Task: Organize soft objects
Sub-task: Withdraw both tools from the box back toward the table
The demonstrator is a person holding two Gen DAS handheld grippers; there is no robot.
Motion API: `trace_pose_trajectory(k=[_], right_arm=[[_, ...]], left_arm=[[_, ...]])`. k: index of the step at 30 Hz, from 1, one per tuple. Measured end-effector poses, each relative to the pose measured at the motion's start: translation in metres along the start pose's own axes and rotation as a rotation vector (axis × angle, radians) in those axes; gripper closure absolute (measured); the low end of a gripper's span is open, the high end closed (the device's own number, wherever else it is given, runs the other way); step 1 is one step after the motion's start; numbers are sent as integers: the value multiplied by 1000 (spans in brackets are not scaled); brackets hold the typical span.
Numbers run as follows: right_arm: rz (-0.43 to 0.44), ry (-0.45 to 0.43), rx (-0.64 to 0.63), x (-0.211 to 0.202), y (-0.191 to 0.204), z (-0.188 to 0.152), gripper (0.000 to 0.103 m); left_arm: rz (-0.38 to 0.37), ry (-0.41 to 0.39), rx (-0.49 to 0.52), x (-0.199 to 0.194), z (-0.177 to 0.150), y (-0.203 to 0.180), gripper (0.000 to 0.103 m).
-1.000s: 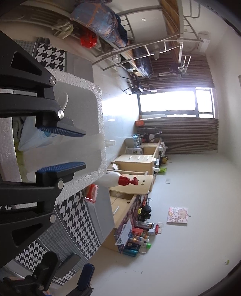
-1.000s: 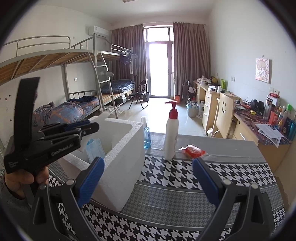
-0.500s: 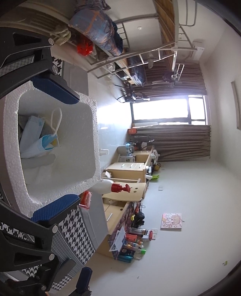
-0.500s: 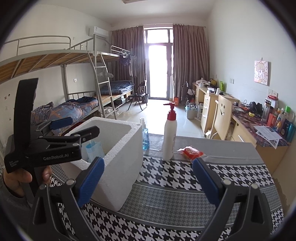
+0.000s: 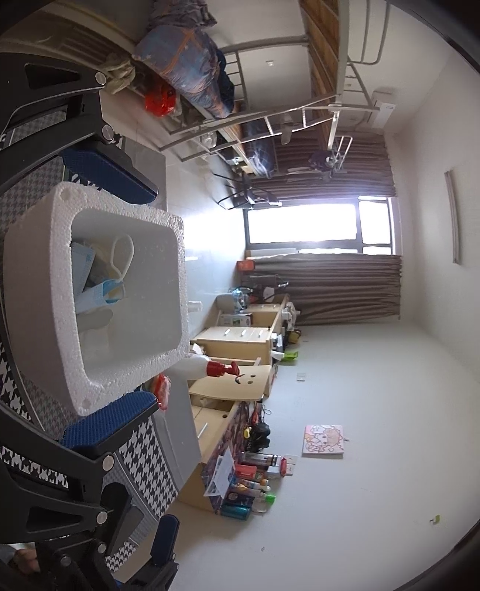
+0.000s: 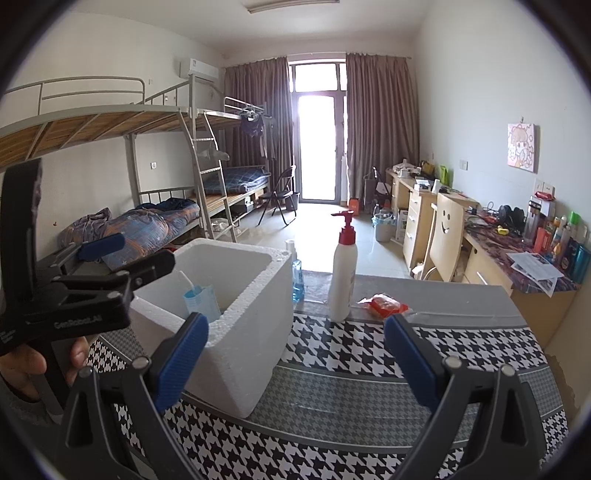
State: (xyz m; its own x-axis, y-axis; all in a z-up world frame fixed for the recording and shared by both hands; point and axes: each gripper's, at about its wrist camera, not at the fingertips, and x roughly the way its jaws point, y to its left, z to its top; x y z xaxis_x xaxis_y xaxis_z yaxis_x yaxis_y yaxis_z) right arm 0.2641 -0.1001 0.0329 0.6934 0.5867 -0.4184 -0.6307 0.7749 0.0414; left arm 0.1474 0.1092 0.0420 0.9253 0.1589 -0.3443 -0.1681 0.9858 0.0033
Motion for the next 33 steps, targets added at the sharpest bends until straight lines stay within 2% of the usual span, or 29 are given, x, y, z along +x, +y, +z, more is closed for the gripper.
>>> trace_pose_trajectory(k=[15, 28, 33], right_arm=[[6, -52, 9, -27, 7, -6, 5], [11, -124, 22, -52, 11, -20, 5], [21, -145, 28, -56, 12, -29, 1]], left_arm=[[5, -77, -16, -47, -9, 0, 1], [26, -117, -18, -69, -22, -6, 1], [24, -136, -18, -74, -30, -9, 1]])
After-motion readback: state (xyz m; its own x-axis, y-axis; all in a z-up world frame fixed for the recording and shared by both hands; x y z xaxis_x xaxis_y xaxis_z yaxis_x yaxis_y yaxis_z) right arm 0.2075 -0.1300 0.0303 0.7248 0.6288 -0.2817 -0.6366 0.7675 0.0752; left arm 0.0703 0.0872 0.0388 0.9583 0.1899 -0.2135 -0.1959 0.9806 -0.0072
